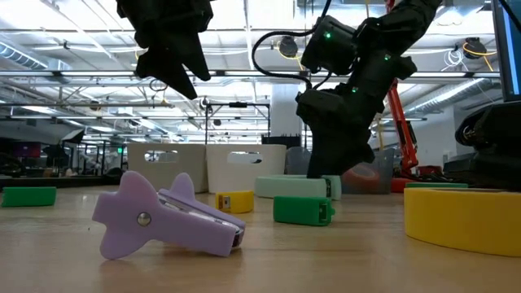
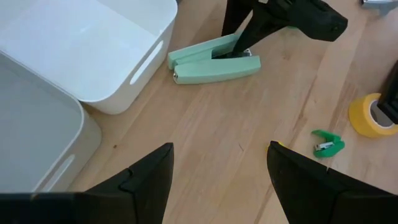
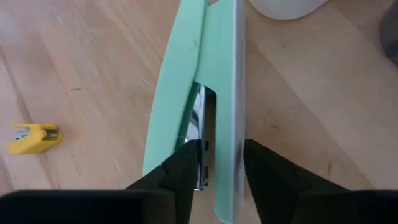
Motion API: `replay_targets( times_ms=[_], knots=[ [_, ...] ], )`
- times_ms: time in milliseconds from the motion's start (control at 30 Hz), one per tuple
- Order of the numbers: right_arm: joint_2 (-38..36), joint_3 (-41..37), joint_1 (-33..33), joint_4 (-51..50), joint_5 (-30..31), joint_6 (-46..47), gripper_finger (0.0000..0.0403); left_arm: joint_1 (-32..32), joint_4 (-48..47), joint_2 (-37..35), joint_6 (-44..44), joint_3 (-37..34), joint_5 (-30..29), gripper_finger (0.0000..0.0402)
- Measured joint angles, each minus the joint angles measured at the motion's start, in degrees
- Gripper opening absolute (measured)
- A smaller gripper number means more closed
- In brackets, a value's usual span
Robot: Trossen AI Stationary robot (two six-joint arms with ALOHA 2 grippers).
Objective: Pick and place Stapler, Stapler remover, tape
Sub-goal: Put the blue stapler into the grey bin
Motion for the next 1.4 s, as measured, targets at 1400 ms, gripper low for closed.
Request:
replay_targets(
  times_ms=[1400],
  knots=[
    [-8.04,-0.49,7.96,-10.34,-0.37,11.65,0.0029,-1.86,0.46,0.0,1.8,0.0,0.41,0.0257]
  ],
)
